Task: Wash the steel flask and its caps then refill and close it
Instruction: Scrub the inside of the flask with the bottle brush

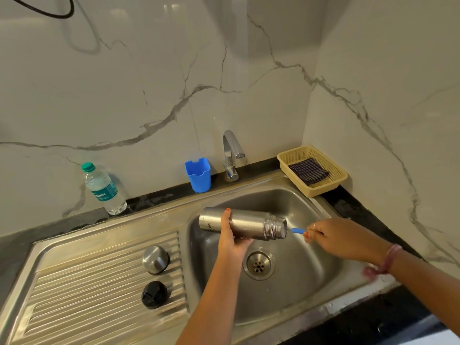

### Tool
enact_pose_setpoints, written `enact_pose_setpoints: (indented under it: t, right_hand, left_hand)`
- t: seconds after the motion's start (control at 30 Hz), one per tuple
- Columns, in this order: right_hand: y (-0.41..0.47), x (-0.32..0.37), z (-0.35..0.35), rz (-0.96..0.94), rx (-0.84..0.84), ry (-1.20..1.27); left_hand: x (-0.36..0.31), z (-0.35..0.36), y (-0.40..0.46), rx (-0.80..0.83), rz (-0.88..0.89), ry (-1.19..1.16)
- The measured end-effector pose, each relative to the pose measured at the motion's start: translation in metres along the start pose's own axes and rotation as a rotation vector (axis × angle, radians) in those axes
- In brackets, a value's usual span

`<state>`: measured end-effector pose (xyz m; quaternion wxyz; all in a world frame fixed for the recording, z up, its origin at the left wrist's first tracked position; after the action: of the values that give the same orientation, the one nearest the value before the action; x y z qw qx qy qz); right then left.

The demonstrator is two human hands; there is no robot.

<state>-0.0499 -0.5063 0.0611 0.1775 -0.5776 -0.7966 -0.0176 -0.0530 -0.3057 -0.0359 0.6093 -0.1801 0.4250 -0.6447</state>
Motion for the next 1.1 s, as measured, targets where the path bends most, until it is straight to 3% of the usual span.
enact_pose_setpoints:
  t: [0.17,0.37,0.5,0.6,0.7,0.87,0.93,1.03,1.1]
  right_hand:
    - [0.004,0.033,0.011,-0.149,-0.161,-0.373]
    - [0.001,0.008,0.002,0.058,0.133,0.105]
    - [0.009,0.007,0.004,0.117,0.217,0.223]
    - [0.014,0.027,0.021,0.059,0.085,0.105]
    - [0.004,0.044,0.018,-0.166,-0.116,-0.297]
    - [-0.003,0.027,0.005,-0.239,-0.197,-0.386]
    - [0.003,0.019,0.01,-0.109,-0.154,-0.24]
    - [0.01,0.018,0.029,0.128,0.056,0.175]
    - [0.006,0.022,0.033,0.179,0.158,0.291]
  left_hand:
    - [-0.002,-0.004,0.009,-0.043,0.02,0.008]
    - [-0.016,-0.016,0.016,-0.045,0.038,-0.022]
    - [-0.013,-0.015,0.012,-0.007,0.029,-0.037]
    - [-0.007,-0.011,0.009,-0.004,0.011,-0.023]
    - [-0.01,-0.011,0.01,-0.022,0.03,-0.047]
    - [-0.013,-0.017,0.013,-0.03,0.041,-0.071]
    - [-0.008,-0.015,0.01,-0.028,0.058,-0.039]
    - [-0.005,-0.011,0.008,-0.012,0.095,0.032]
    - [-0.009,-0.011,0.011,-0.007,0.096,0.04]
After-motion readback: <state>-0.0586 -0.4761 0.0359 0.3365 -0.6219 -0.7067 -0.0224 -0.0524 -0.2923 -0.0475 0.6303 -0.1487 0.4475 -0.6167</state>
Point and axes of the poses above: each hand's wrist, its own y-axis towards the middle knuckle, its own z-axis out of the palm, x = y × z, the point moved 7 cm from there along y, towards the middle knuckle, and after that the axes turned 8 degrees about -x, right-handed, at the moved point
